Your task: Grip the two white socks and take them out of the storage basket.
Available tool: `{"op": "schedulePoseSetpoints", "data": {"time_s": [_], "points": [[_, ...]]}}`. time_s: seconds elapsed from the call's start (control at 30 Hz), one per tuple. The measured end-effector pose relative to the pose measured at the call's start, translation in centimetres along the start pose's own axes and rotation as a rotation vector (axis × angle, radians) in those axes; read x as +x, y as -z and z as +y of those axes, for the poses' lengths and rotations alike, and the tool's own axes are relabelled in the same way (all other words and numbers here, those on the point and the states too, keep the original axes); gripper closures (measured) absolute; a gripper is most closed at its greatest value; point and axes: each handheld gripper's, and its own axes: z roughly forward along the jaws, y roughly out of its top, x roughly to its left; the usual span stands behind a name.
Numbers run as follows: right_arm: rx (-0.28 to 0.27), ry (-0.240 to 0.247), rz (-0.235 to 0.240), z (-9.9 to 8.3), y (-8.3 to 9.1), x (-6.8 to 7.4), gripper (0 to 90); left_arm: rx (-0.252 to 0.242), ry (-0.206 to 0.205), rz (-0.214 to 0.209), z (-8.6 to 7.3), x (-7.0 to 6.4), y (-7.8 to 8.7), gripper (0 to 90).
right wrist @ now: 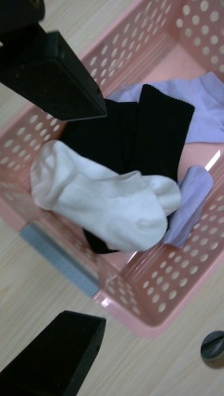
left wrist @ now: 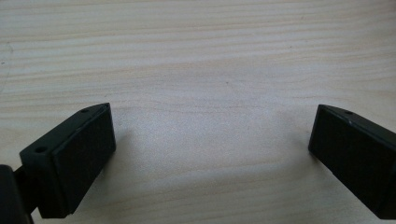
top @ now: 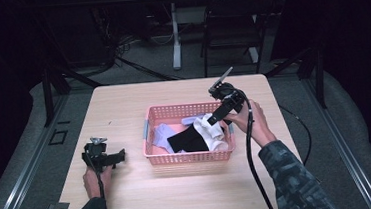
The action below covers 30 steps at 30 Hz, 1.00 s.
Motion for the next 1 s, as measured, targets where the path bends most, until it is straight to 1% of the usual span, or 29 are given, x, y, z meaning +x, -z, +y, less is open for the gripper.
{"op": "schedulePoseSetpoints", "data": {"time_s": [0.03,0.07,0.1,0.13,0.17,0.2,0.23,0.27,0.3,0.37,0.4,0.43,0.47,0.5,0.53,0.57,0.6,0.63,0.67,0.7,0.73,0.8,0.87,0.9,0.93,0.97,1.0], "points": [[0.013,-0.009,0.015,0.6,-1.2,0.3,3.6,-0.001,0.002,0.0,0.0,0.0,0.0,0.6],[0.013,-0.009,0.015,0.6,-1.2,0.3,3.6,-0.001,0.002,0.0,0.0,0.0,0.0,0.6],[0.05,-0.007,0.017,0.9,-2.6,0.3,5.5,-0.001,0.0,0.0,0.0,0.0,0.0,0.6],[0.061,-0.026,0.026,1.0,-3.4,0.4,6.9,-0.001,0.0,0.0,0.0,0.0,0.0,0.6],[0.061,-0.026,0.026,1.0,-3.4,0.4,6.9,0.001,-0.003,-0.001,0.0,0.0,0.0,0.6],[0.083,-0.02,0.023,1.1,-4.1,0.2,8.3,0.0,-0.002,-0.001,0.0,0.0,0.0,0.6],[0.095,-0.029,0.022,1.2,-4.8,0.1,8.4,0.001,-0.003,-0.001,0.0,0.0,0.0,0.7],[0.106,-0.046,0.029,1.1,-5.9,-0.1,9.4,0.001,-0.003,-0.002,0.0,0.0,0.0,0.7],[0.106,-0.046,0.029,1.1,-5.9,-0.1,9.4,0.001,-0.003,-0.002,0.0,0.0,0.0,0.6],[0.124,-0.059,0.023,0.9,-7.0,-0.2,12.9,0.001,-0.004,-0.002,0.0,0.0,0.0,0.7],[0.124,-0.059,0.023,0.9,-7.0,-0.2,12.9,0.001,-0.004,-0.002,0.0,0.0,0.0,0.7],[0.124,-0.076,0.023,0.9,-7.1,-0.3,13.5,0.001,-0.004,-0.002,0.0,0.0,0.0,0.7],[0.141,-0.075,0.019,0.9,-7.6,-0.4,15.7,0.001,-0.005,-0.002,0.0,0.0,0.0,0.6],[0.141,-0.075,0.019,0.9,-7.6,-0.4,15.7,0.001,-0.005,-0.002,0.0,0.0,0.0,0.6],[0.137,-0.086,0.004,1.0,-8.0,-0.4,17.7,0.001,-0.004,-0.002,0.0,0.0,0.0,0.6],[0.159,-0.073,-0.001,1.2,-8.1,-0.5,19.2,0.001,-0.005,0.0,0.0,0.0,0.0,0.6],[0.159,-0.073,-0.001,1.2,-8.1,-0.5,19.2,0.001,-0.005,0.0,0.0,0.0,0.0,0.6],[0.172,-0.076,-0.007,1.2,-8.3,-0.5,21.1,0.0,-0.005,0.0,0.0,0.0,0.0,0.6],[0.167,-0.088,0.001,1.1,-8.5,-0.6,23.0,0.001,-0.004,-0.001,0.0,0.0,0.0,0.6],[0.165,-0.1,0.007,1.0,-8.8,-0.6,26.4,-0.002,0.0,-0.001,0.0,0.0,-0.1,0.6],[0.173,-0.099,0.0,0.9,-8.9,-0.6,32.5,-0.002,0.0,-0.001,0.0,0.0,-0.1,0.6],[0.17,-0.104,0.025,0.8,-8.6,-0.9,48.6,-0.002,0.0,-0.001,0.0,0.0,-0.1,0.6],[0.167,-0.111,0.013,0.6,-8.6,-0.9,60.4,-0.003,-0.001,-0.001,0.0,0.0,-0.1,0.7],[0.164,-0.105,0.02,0.5,-8.5,-1.0,65.3,-0.003,-0.002,0.0,0.0,0.0,0.0,0.7],[0.151,-0.113,0.019,0.2,-7.9,-1.0,74.4,-0.003,-0.001,0.0,0.0,0.0,0.0,0.7],[0.151,-0.113,0.019,0.2,-7.9,-1.0,74.4,-0.003,-0.001,0.0,0.0,0.0,0.0,0.7],[0.13,-0.127,0.026,0.1,-7.7,-1.0,77.2,-0.003,-0.001,0.0,0.0,0.0,0.0,0.7]]}}
